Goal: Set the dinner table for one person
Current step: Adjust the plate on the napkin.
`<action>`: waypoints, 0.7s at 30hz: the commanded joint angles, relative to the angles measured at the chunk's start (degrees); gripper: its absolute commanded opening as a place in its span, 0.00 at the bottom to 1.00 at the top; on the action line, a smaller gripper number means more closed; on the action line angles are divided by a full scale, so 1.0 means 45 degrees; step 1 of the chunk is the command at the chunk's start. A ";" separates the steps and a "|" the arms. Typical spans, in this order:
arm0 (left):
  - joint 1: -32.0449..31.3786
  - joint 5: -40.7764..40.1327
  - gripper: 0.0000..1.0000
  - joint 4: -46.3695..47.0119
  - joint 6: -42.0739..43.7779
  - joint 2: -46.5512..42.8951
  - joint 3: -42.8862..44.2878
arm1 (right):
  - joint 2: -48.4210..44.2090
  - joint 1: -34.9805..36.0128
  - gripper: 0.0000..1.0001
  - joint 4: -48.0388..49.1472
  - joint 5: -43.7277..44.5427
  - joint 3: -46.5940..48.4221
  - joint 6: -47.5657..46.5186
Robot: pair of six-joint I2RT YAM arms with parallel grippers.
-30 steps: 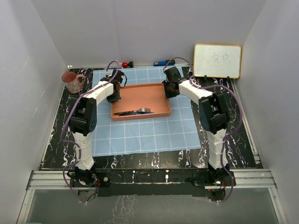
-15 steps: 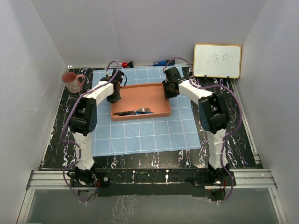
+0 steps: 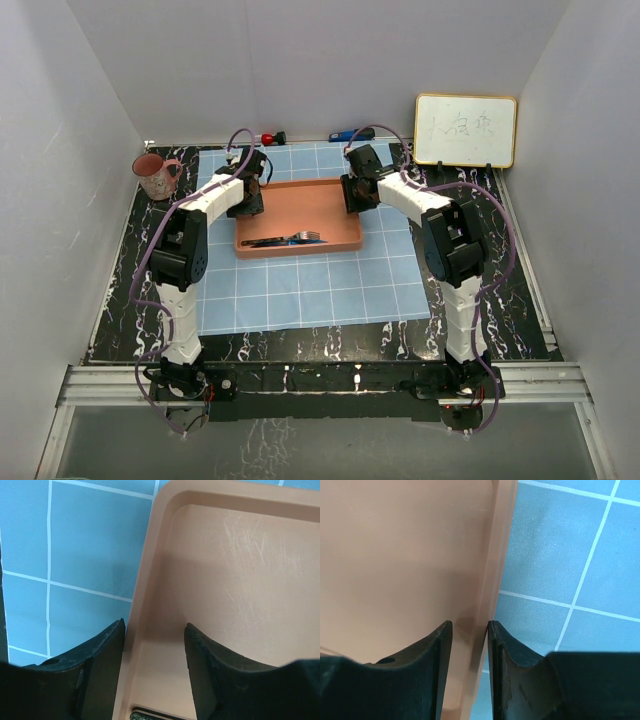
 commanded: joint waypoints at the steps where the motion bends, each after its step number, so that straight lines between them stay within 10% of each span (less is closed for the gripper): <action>1: -0.0203 0.0697 0.49 0.0450 -0.0318 -0.0897 -0.0044 | -0.0019 0.0509 0.32 0.0561 -0.0655 0.0756 0.0229; 21: -0.0206 0.0870 0.51 0.0476 -0.0517 -0.1717 -0.0729 | 0.0448 0.0510 0.40 0.0202 0.0358 0.2302 -0.0176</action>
